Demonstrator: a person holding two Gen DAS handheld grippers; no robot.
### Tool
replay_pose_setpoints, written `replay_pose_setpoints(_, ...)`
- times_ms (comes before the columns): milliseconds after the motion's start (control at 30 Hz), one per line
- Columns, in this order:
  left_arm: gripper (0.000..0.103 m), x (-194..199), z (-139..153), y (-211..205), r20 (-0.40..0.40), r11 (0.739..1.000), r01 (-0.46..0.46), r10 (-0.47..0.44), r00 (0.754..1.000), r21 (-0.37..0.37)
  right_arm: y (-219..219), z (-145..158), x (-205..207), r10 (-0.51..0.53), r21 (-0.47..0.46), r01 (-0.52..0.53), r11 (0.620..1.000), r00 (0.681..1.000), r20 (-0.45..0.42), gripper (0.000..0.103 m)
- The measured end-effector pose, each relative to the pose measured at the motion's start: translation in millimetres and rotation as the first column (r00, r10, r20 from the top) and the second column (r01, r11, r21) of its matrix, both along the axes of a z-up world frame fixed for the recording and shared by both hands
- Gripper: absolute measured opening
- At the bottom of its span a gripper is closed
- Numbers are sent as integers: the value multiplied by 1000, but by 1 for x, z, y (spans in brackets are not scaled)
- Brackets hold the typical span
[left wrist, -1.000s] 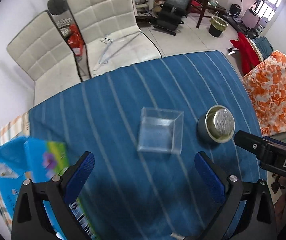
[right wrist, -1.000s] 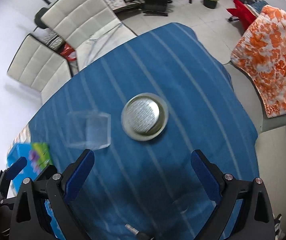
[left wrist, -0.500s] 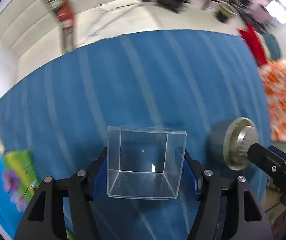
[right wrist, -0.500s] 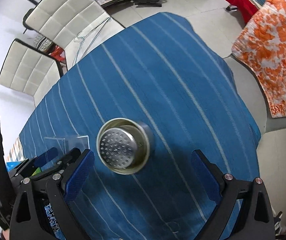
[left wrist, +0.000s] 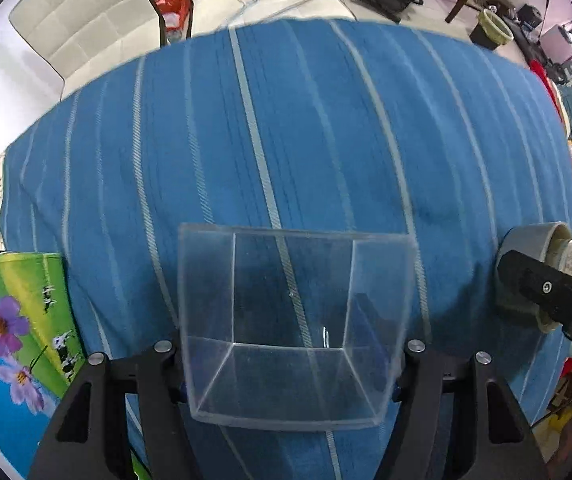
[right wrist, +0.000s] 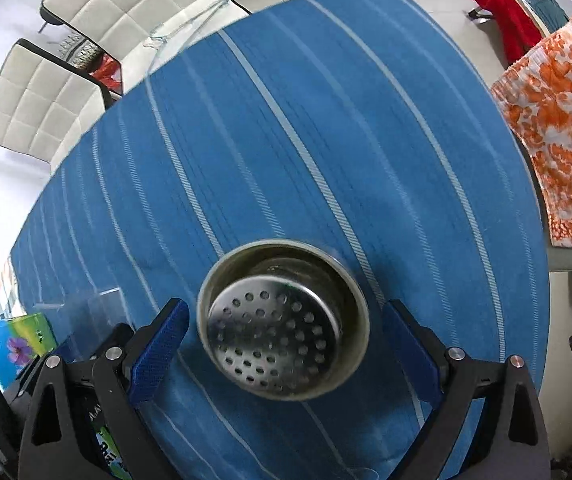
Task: Organize rigid objects
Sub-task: 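Carry the clear cube and silver tin over the blue box with both grippers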
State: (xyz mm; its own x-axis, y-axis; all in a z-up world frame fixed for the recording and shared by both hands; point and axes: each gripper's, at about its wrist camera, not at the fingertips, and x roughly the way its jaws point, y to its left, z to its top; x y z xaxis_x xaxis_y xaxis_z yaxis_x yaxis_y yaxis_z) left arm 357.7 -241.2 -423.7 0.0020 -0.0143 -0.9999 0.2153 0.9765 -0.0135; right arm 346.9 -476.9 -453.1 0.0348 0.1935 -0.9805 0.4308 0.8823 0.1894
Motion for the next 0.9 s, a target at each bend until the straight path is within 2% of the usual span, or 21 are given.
replay_pose_setpoints(233, 62, 4, 3, -6, 35, 1000, -4, 4, 999, -6, 10, -13, 8, 43, -52, -45, 998, 999, -27, 96)
replay_pose_setpoints(267, 62, 3, 4, -7, 44, 1000, -6, 6, 999, -6, 12, -13, 8, 48, -65, -50, 997, 998, -26, 93)
replay_pose_setpoints(333, 62, 5, 5, -6, 50, 1000, -3, 4, 999, -3, 18, -10, 9, 65, -104, -67, 992, 998, -21, 79)
replay_pose_setpoints(367, 62, 4, 6, -7, 57, 1000, -2, 2, 998, -2, 21, -7, 9, 79, -121, -80, 989, 997, -8, 75)
replay_pose_setpoints(633, 61, -15, 21, 2, 85, 1000, 7, -6, 996, -8, 37, -1, 2, 106, -140, -105, 985, 994, 3, 75)
replay_pose_setpoints(900, 61, -34, 65, 16, 155, 998, 26, -16, 988, -59, 33, 18, -26, 59, -54, -57, 997, 998, 30, 74)
